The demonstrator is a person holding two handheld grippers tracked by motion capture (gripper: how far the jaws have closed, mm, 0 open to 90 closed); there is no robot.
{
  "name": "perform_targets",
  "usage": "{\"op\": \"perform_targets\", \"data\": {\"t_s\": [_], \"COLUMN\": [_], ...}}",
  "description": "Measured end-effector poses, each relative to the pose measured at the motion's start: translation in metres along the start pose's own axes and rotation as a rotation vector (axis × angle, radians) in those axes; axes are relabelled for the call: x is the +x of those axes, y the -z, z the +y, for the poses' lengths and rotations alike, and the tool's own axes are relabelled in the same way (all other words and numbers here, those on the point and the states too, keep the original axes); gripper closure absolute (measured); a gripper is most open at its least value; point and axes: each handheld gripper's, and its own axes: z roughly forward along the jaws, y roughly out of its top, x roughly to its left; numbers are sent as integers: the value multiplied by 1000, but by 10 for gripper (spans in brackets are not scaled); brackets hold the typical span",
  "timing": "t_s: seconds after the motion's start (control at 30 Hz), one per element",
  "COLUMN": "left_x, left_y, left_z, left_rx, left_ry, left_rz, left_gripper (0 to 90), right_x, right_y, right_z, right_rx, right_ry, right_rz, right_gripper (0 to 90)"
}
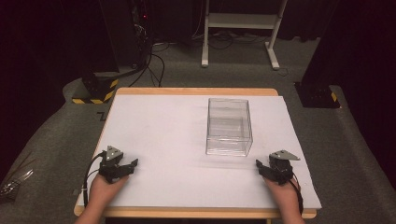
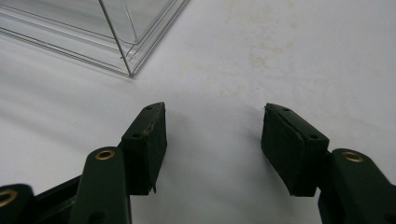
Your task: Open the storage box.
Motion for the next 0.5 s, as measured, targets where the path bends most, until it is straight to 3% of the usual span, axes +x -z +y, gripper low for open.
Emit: {"op": "perform_targets", "data": {"t_s": [0.33,0.5], "left_x": [0,0], "left_y": [0,0], "left_z": [0,0], "left_rx": [0,0], "left_ry": [6,6], "left_rz": [-3,-3], "left_gripper": [301,301], "right_x": [-1,-2], "right_y": [1,4], "right_z": [0,-1], "right_rx": [-2,-33], "right_ry": [-10,-14], "right_rz": [2,20], "right_gripper": [420,454]}}
